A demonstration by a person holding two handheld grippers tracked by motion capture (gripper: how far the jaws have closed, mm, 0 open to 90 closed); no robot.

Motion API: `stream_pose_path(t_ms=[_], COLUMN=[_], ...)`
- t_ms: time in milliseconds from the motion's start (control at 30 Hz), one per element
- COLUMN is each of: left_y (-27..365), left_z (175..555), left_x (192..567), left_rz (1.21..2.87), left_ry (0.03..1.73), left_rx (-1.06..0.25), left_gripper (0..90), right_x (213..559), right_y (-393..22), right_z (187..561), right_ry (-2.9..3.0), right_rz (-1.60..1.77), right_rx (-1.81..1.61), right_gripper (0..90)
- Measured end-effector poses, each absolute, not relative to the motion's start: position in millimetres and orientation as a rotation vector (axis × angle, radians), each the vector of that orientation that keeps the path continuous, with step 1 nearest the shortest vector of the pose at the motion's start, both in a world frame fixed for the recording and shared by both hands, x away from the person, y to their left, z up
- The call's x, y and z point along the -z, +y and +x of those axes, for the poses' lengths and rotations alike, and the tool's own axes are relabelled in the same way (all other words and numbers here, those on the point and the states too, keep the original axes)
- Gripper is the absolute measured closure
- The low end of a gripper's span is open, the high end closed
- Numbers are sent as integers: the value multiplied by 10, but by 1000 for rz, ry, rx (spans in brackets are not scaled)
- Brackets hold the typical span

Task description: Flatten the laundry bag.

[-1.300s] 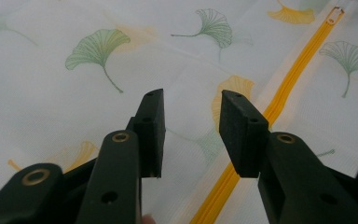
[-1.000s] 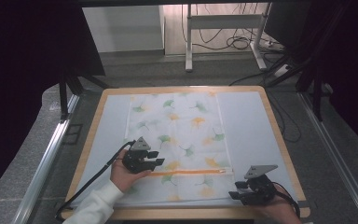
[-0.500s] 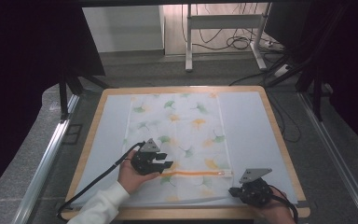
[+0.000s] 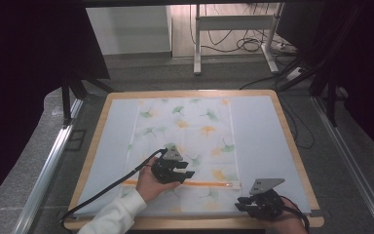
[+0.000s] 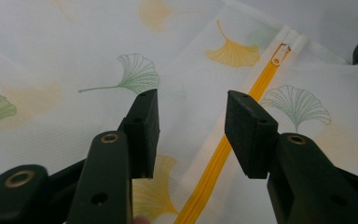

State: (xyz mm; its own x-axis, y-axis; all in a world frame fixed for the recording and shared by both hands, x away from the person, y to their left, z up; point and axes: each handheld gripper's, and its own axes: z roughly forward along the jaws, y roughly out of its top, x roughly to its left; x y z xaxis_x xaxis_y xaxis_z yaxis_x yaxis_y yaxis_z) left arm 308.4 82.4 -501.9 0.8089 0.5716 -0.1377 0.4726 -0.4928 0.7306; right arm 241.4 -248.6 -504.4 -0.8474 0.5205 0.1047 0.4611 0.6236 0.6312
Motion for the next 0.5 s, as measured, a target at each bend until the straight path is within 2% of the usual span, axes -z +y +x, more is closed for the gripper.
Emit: stream_pose_path(t_ms=[133, 300, 500], left_y=[840, 831, 823], left_z=[3090, 3087, 3076], left_x=[5020, 5034, 5039], left_rz=[2179, 2179, 2189], left_ry=[766, 766, 760], left_rx=[-157, -155, -146], left_gripper=[545, 531, 508], right_x=[4943, 4860, 4889], right_y=[-2536, -2565, -2427], right_z=[2561, 2892, 3308], right_ry=[2688, 2636, 2626], right_rz=[883, 961, 963], right_rx=[-1094, -1121, -1072], right_gripper=[583, 566, 697])
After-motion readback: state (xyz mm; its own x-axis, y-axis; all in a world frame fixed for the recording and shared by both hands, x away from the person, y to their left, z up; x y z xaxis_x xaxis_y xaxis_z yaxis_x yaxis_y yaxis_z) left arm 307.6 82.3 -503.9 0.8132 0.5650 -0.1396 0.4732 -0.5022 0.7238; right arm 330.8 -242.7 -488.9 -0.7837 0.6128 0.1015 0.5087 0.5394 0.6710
